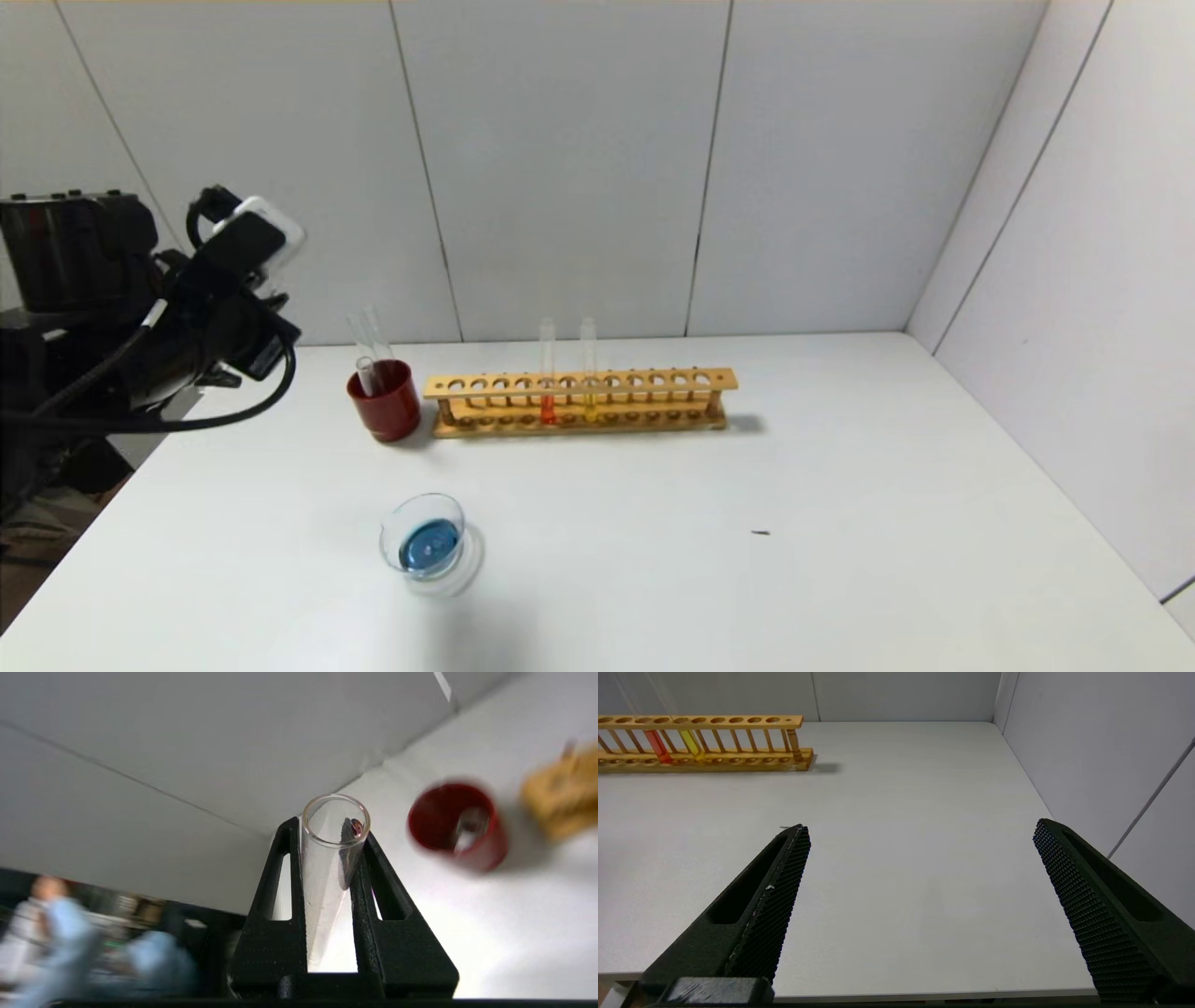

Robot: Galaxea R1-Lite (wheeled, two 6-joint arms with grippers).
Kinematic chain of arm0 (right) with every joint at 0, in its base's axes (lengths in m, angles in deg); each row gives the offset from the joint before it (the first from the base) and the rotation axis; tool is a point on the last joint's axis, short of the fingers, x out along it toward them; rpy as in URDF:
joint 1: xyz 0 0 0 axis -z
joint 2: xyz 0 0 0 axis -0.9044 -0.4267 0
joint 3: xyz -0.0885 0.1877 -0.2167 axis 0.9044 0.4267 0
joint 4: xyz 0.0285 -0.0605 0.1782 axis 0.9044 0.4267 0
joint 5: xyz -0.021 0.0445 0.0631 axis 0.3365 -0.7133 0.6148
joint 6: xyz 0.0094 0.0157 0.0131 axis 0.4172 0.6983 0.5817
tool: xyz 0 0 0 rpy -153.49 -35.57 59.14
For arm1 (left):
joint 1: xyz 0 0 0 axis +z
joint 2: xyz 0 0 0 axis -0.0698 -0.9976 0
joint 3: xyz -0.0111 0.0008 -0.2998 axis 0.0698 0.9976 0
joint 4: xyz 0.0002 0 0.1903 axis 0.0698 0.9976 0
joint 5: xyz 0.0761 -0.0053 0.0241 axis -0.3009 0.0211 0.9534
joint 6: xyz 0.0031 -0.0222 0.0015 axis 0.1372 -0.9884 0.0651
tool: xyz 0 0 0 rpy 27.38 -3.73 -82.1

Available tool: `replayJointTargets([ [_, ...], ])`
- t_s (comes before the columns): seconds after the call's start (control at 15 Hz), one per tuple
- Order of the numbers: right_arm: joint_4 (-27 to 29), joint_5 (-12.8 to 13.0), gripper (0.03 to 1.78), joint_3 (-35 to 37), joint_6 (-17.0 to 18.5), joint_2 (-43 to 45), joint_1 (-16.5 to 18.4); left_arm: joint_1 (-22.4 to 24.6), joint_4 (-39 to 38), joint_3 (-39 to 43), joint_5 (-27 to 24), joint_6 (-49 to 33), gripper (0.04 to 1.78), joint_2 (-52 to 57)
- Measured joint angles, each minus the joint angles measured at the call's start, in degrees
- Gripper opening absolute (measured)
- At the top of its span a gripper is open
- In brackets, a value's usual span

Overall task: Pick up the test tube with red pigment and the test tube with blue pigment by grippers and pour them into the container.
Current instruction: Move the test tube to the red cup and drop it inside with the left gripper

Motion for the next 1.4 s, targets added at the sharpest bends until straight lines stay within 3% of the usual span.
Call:
replayJointTargets([
  [0.27, 0.0, 0.0, 1.75, 0.0, 0.0, 0.0, 0.0, 2.0, -2.8, -5.8, -6.4, -22.4, 0.32, -4.3],
  [0.47, 0.0, 0.0, 1.75, 0.0, 0.0, 0.0, 0.0, 4.2, -3.7, -5.6, -11.7, -32.8, 0.32, -6.9],
  [0.6, 0.0, 0.0, 1.75, 0.0, 0.0, 0.0, 0.0, 4.8, -5.1, -5.0, -12.8, -34.3, 0.32, -8.8],
  [1.07, 0.0, 0.0, 1.75, 0.0, 0.0, 0.0, 0.0, 5.7, -23.5, -2.1, -13.6, -34.9, 0.32, -18.0],
  [1.4, 0.0, 0.0, 1.75, 0.0, 0.0, 0.0, 0.0, 5.5, -24.6, -2.0, -16.5, -36.3, 0.32, -22.0],
])
